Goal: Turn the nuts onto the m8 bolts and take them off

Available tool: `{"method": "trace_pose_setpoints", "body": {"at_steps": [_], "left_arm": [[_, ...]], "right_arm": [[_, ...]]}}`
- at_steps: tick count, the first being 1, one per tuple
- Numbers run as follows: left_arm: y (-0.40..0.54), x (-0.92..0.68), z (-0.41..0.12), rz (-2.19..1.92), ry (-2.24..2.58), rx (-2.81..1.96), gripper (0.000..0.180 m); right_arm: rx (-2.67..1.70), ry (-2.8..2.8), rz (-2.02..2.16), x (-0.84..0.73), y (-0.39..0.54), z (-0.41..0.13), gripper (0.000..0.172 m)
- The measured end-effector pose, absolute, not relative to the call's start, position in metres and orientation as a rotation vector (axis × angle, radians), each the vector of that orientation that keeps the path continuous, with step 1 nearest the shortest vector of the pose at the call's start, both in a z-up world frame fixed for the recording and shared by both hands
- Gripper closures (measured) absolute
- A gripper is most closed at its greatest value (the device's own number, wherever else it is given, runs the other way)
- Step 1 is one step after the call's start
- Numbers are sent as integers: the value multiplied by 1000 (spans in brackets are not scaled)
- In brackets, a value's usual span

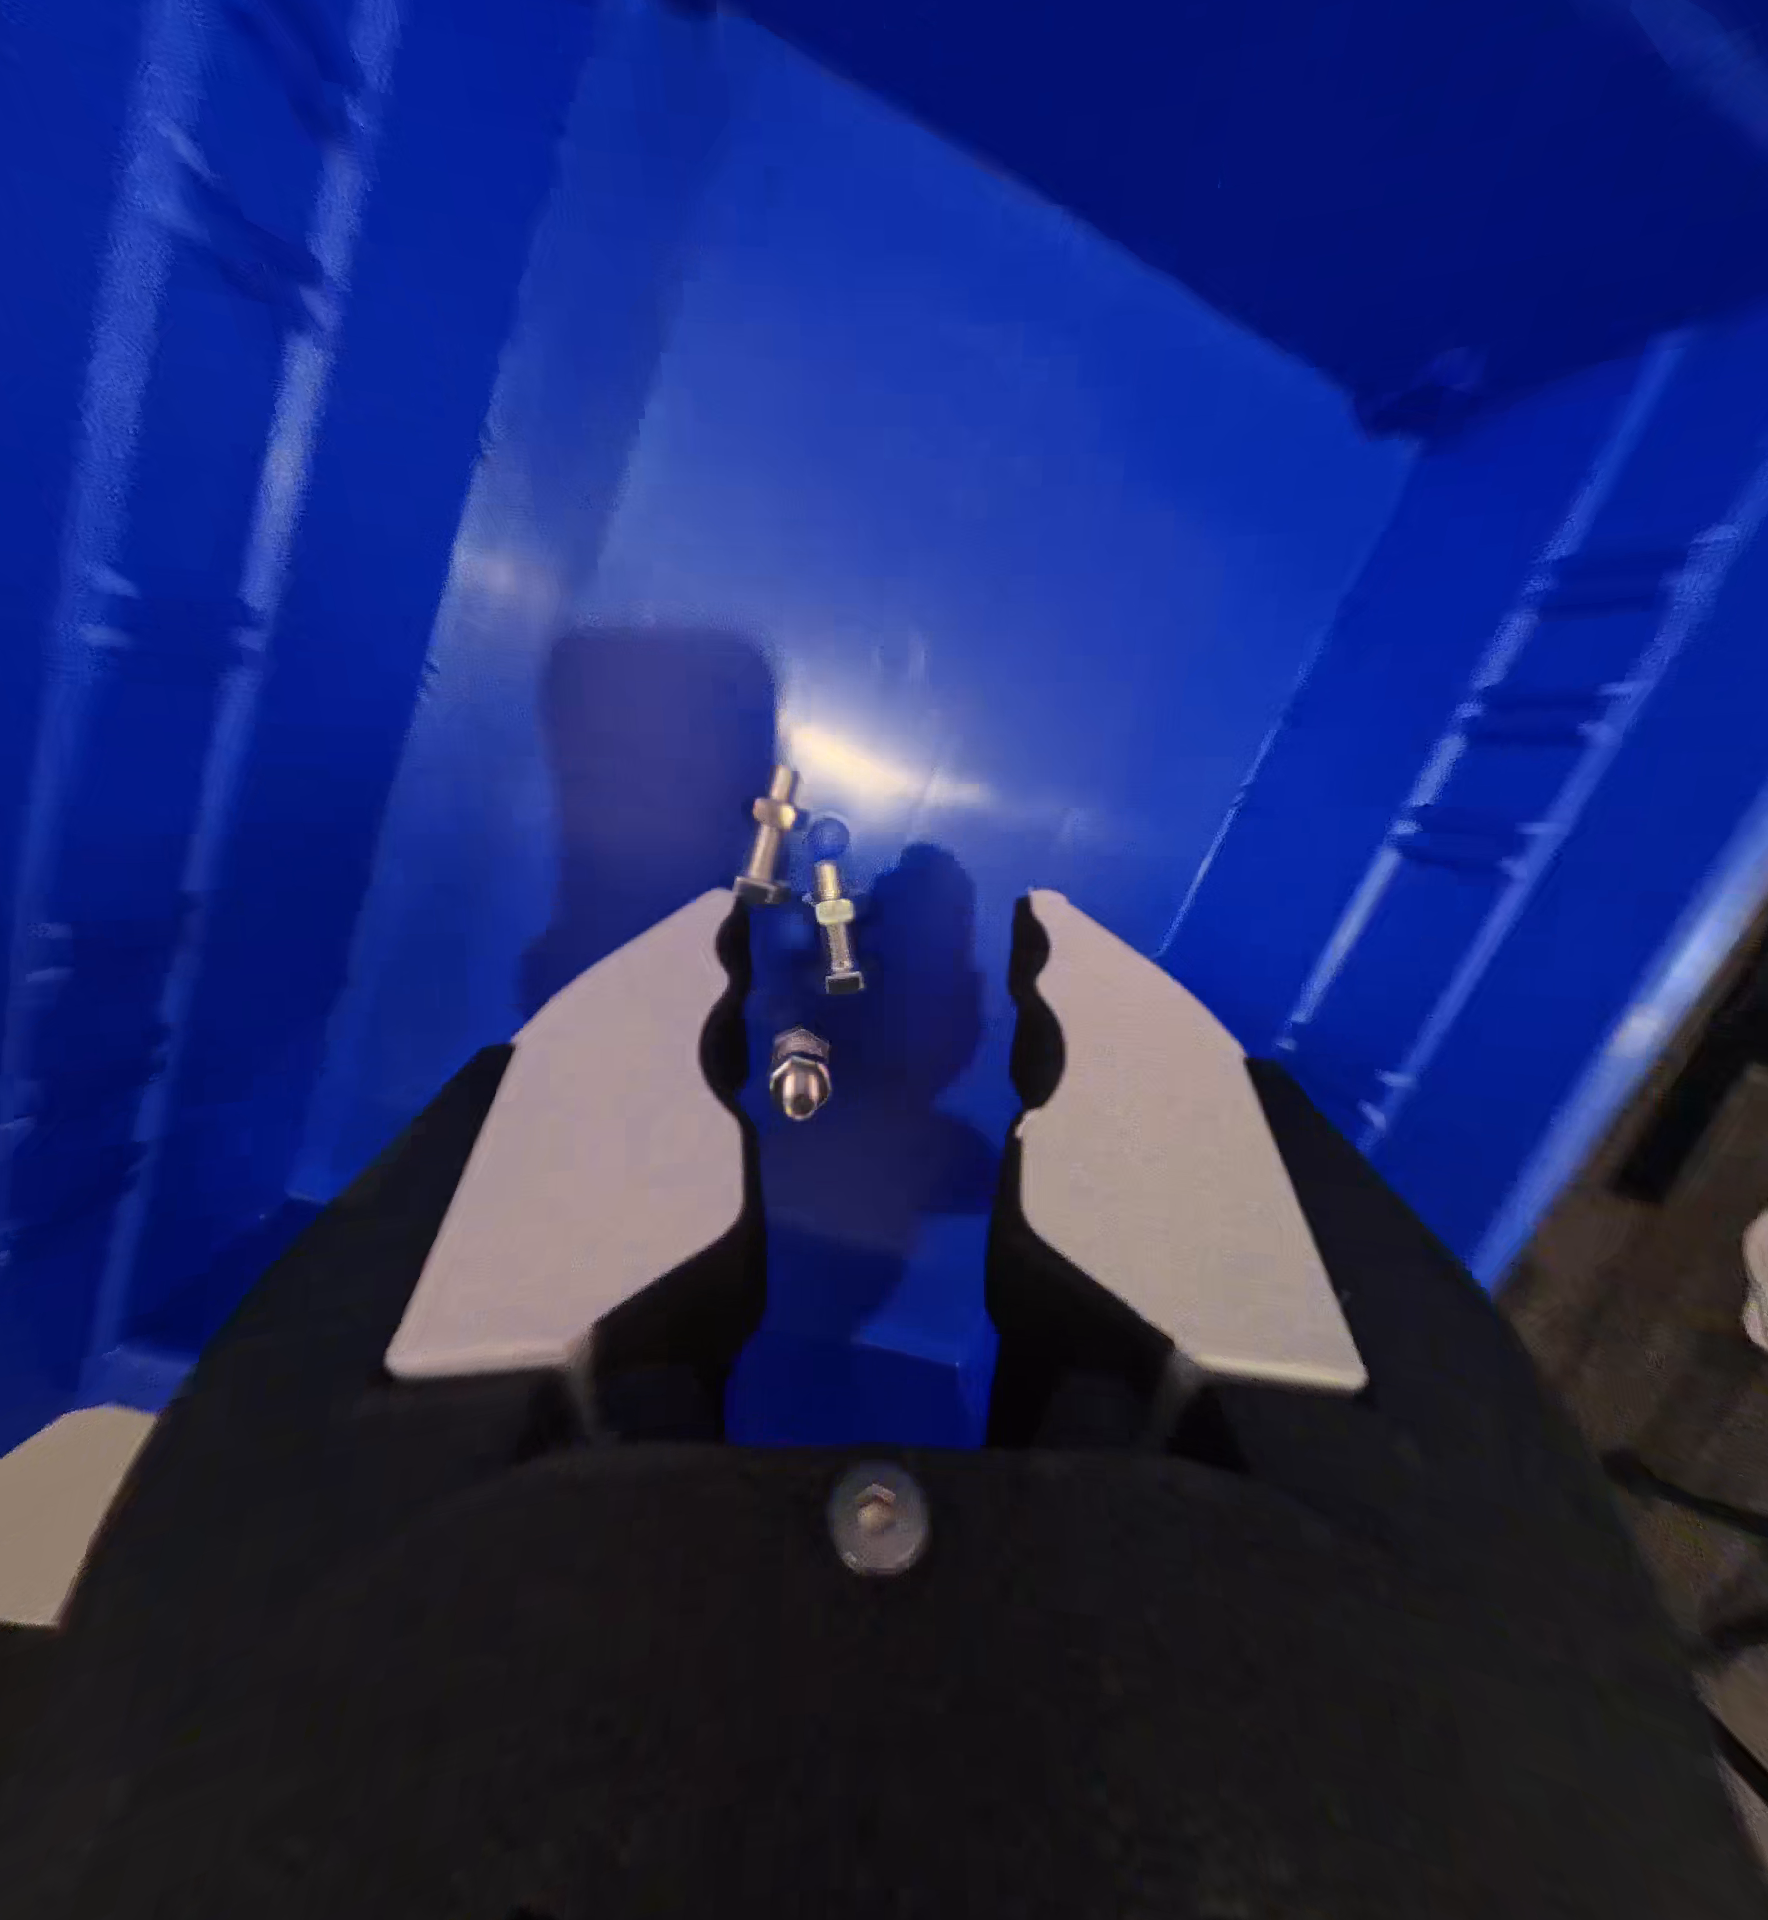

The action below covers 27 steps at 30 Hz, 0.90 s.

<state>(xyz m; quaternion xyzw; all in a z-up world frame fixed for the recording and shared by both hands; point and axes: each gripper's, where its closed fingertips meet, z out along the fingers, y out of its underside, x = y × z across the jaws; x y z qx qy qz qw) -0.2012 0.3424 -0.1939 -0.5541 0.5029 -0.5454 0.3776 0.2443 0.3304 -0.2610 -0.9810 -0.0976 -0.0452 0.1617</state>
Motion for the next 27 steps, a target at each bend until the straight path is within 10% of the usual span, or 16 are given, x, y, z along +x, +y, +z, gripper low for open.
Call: {"method": "trace_pose_setpoints", "body": {"at_steps": [1,10,27], "left_arm": [[342,-201,-193,-1396,1285,-1414,144],[344,-202,-193,-1380,1278,-1416,144],[356,-224,-180,-1295,1069,-1488,144]], "right_arm": [[-2734,-253,-118,242,333,-244,120],[-2040,-179,-13,159,302,-99,103],[-1795,-376,351,-36,287,-187,109]]}}
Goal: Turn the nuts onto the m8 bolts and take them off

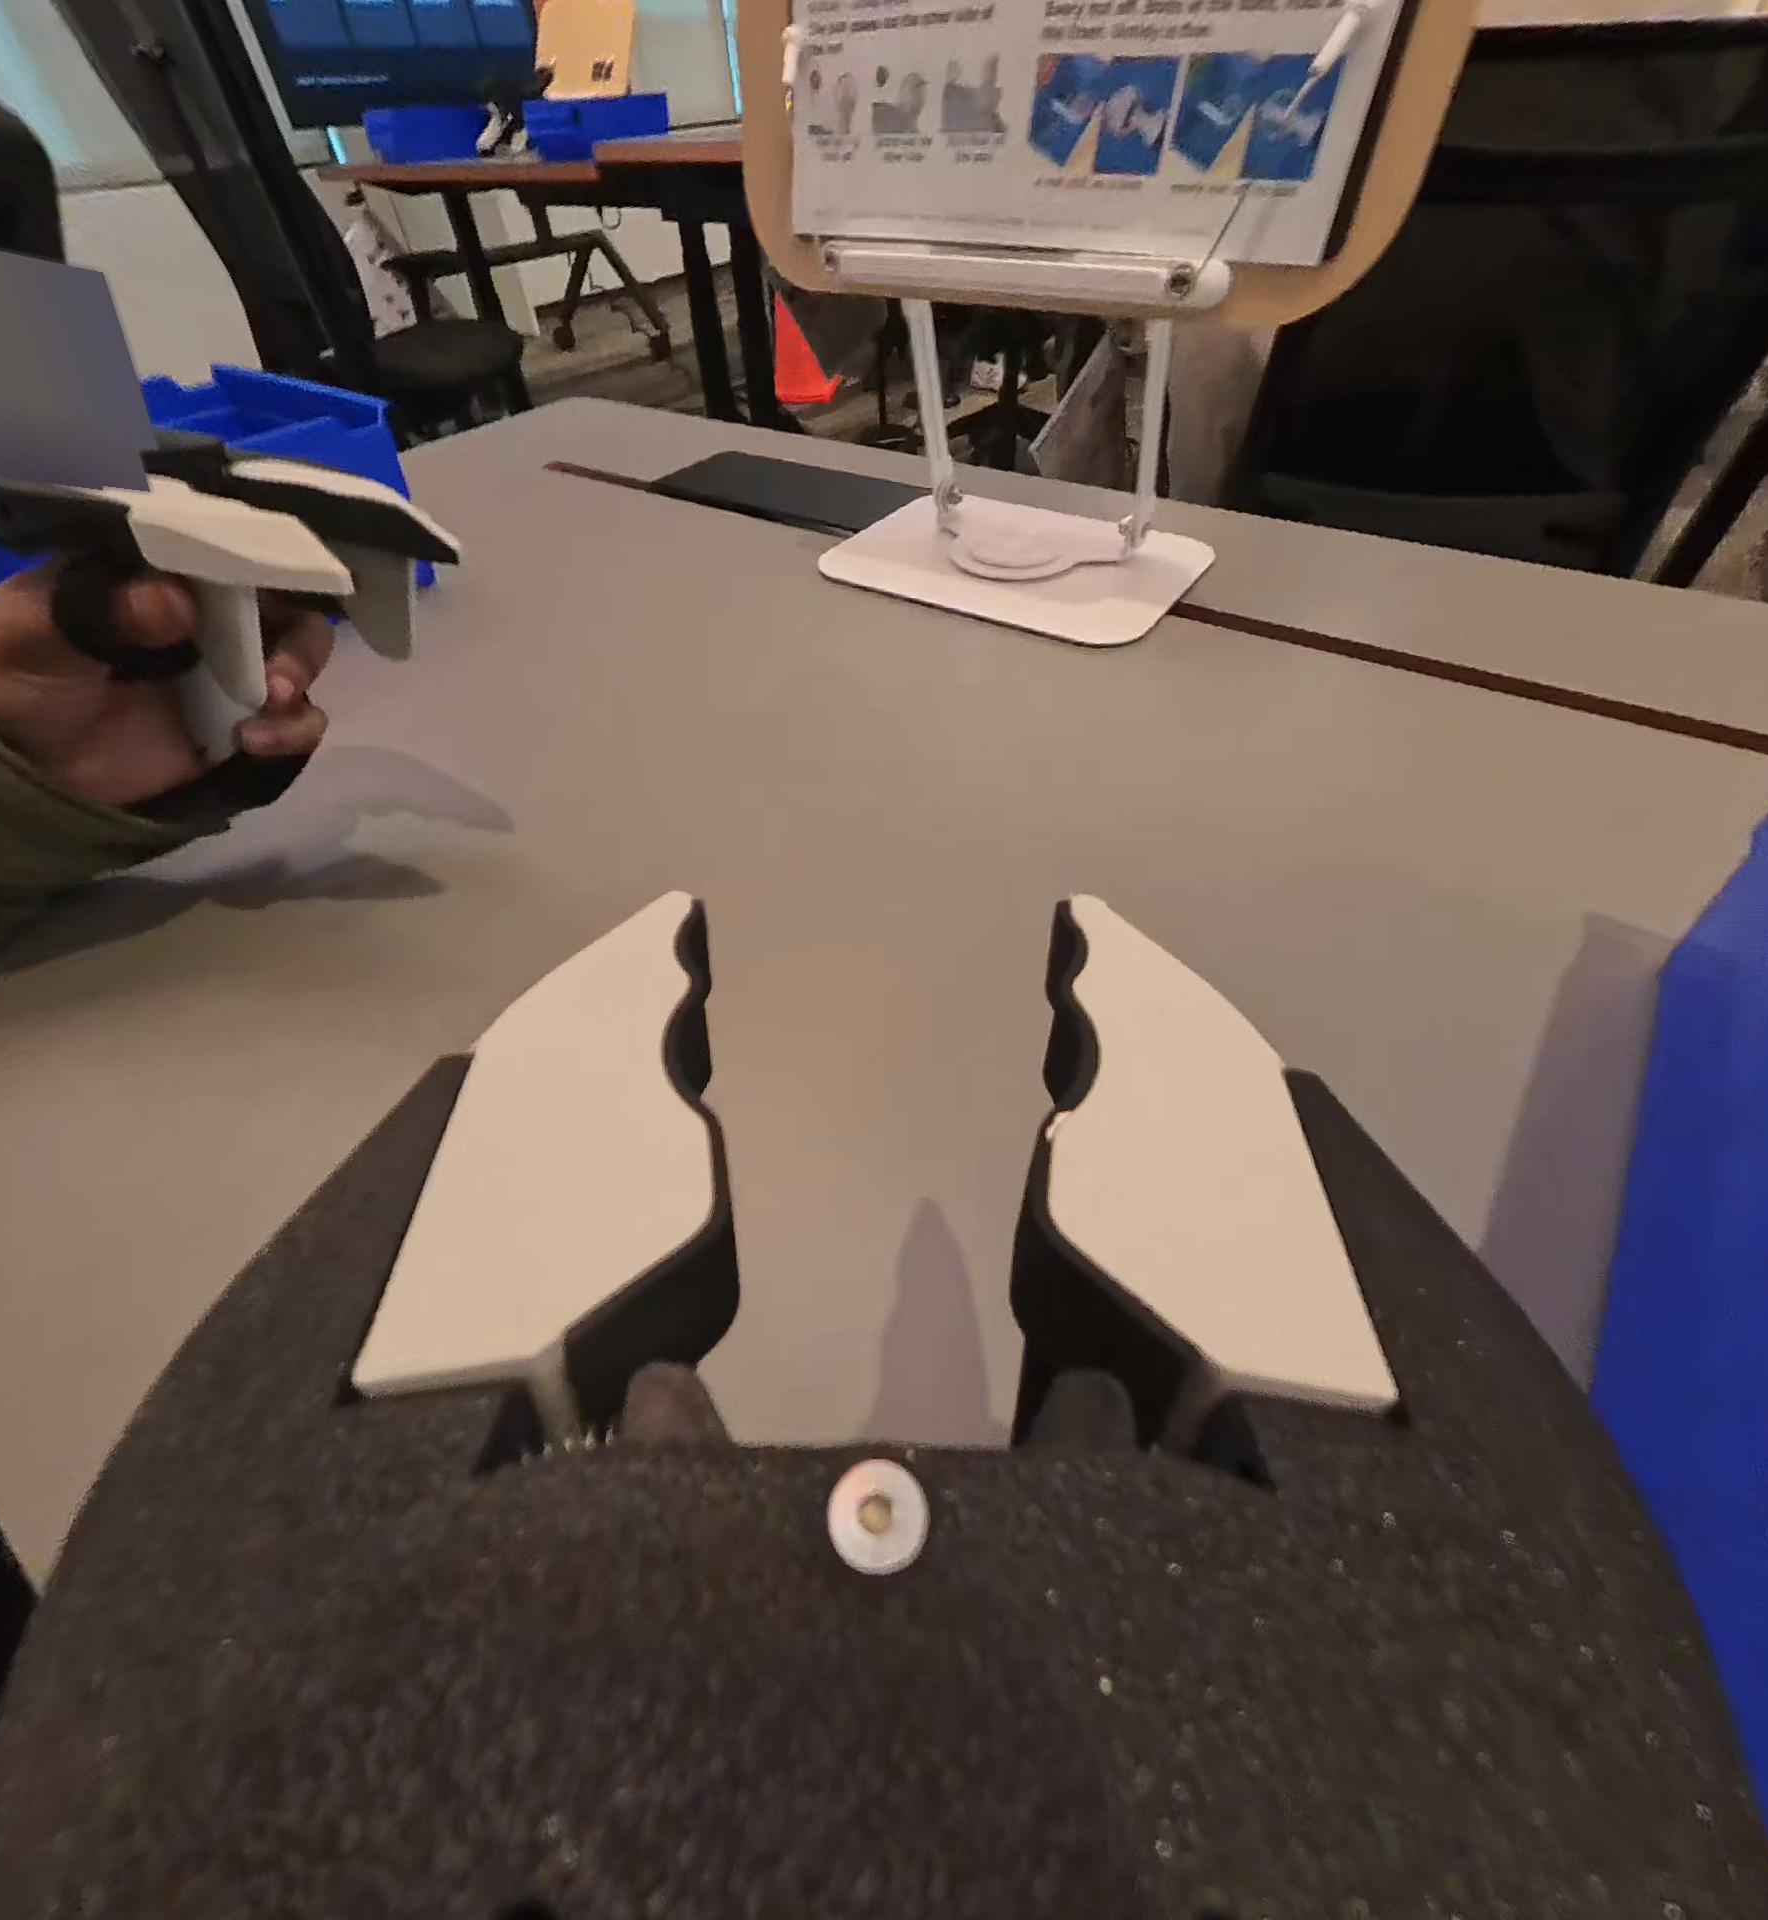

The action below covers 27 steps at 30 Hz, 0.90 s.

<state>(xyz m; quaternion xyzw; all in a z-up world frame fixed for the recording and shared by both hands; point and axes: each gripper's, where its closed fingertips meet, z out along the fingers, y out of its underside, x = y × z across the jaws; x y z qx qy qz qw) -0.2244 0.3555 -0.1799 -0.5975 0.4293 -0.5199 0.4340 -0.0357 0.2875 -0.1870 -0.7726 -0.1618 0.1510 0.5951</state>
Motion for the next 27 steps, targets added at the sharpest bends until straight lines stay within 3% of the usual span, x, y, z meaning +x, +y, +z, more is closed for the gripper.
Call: {"method": "trace_pose_setpoints", "body": {"at_steps": [8,15,27], "left_arm": [[349,-264,-126,-1153,971,-1476,144],[385,-405,-80,-757,878,-1711,149],[475,-583,-149,-296,1181,-2259,159]], "right_arm": [[-1771,-417,458,-57,301,-187,112],[-1782,-490,494,-74,315,-190,115],[-1864,-527,511,-102,345,-205,116]]}}
